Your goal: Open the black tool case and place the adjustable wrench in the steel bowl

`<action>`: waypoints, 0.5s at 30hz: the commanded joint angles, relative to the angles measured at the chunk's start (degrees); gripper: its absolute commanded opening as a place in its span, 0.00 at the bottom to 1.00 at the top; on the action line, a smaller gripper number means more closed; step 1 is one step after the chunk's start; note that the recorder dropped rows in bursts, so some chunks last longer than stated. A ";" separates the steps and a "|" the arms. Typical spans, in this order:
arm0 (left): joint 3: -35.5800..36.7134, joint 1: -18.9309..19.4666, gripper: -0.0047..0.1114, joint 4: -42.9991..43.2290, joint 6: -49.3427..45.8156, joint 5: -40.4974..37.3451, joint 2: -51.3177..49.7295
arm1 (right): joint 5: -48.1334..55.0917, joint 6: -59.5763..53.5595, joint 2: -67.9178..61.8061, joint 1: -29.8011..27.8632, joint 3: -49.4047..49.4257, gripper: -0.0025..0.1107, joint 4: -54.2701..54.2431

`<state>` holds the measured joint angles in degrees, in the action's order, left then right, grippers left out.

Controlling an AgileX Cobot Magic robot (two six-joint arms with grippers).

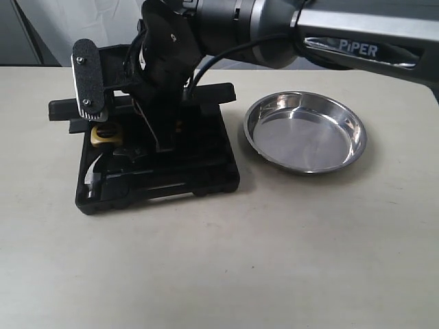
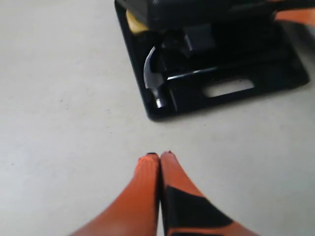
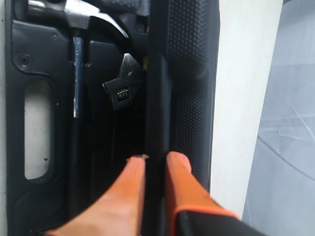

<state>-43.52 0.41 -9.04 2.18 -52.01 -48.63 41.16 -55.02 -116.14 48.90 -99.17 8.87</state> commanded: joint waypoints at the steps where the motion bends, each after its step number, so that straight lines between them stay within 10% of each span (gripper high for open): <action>1: -3.00 -0.25 0.04 3.38 0.83 1.41 -7.13 | -1.73 0.31 0.54 -0.19 -0.56 0.01 0.09; 15: -8.62 8.88 0.04 -6.12 -4.04 5.63 -18.72 | -1.95 0.72 0.54 -0.19 -0.56 0.01 0.09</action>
<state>-51.41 7.84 -8.47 2.25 -47.06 -64.85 40.82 -54.43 -116.14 48.90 -99.17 8.87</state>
